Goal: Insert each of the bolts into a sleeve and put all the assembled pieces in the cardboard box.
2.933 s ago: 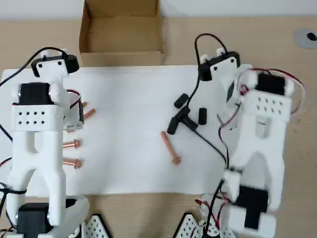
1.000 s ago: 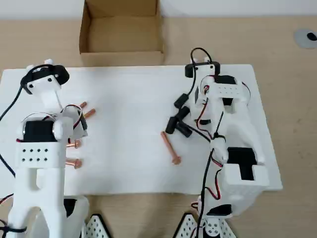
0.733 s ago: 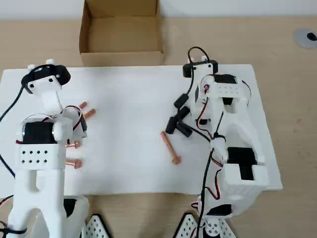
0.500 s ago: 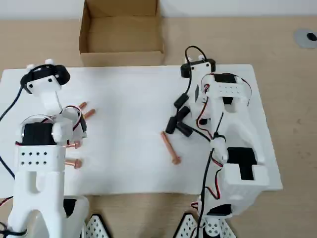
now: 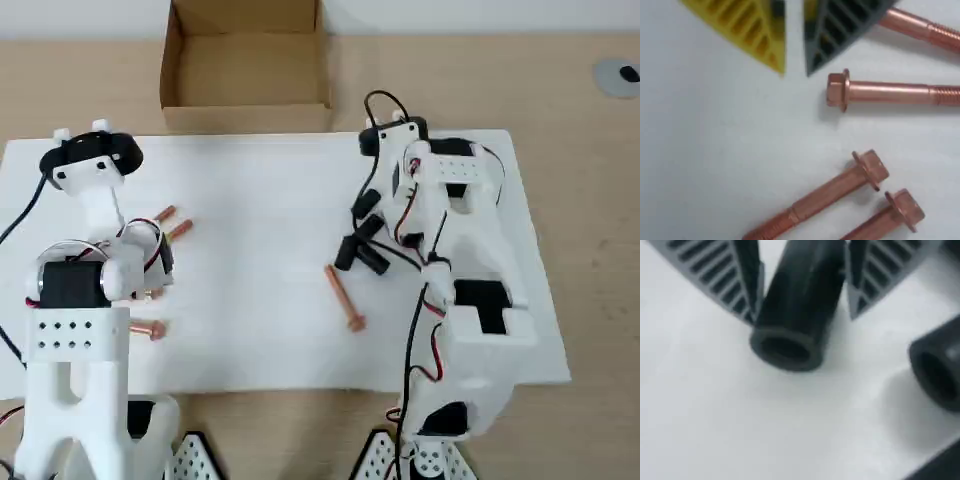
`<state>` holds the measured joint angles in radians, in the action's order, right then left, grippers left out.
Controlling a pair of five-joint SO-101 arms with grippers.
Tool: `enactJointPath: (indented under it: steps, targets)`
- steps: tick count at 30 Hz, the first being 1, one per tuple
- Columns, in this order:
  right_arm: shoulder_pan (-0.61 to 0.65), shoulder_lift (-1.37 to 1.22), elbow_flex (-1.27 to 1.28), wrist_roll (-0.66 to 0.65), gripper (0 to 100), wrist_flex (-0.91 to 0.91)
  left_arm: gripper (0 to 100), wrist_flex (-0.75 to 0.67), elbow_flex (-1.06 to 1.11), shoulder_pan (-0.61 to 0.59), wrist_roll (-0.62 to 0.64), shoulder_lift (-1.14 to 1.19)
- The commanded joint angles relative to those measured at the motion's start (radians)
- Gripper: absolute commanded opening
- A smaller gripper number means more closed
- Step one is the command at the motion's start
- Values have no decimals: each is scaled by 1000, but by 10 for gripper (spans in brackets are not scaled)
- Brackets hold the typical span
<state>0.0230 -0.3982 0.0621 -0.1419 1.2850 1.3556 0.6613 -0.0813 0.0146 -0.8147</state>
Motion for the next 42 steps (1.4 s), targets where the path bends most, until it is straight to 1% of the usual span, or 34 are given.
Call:
enactJointPath:
  steps: [1,6,9,13,15,18,25,29,32,34,37,40,42]
  targets:
    - [-16,-79,-107,-9,143,28,40,5,-3,2,-8,-21]
    - [-18,-90,-148,-9,62,84,40,5,-3,2,-8,-21]
    - [-18,-91,-142,-31,69,101,40,5,-3,6,-8,-21]
    - [-18,-91,-131,-52,126,106,40,5,-3,8,-8,-21]
    - [-21,-91,-131,-58,109,106,40,5,-3,8,-8,-21]
    - [-22,-91,-134,-60,12,107,40,5,-3,8,-8,-21]
    - [-22,-85,-153,-64,10,144,40,5,-3,2,-8,-21]
    - [-22,-5,-232,-64,10,238,39,5,-5,0,-5,-21]
    - [-18,125,-309,-64,10,299,39,-5,-14,-57,17,-12]
    - [-15,226,-355,-66,10,350,43,-35,-12,-140,81,-7]
    - [1,312,-380,-66,10,391,47,-41,-28,-239,97,38]
    - [12,338,-377,-75,10,431,88,-40,-38,-273,103,127]
    - [12,344,-375,-80,10,437,109,-44,-55,-285,135,200]
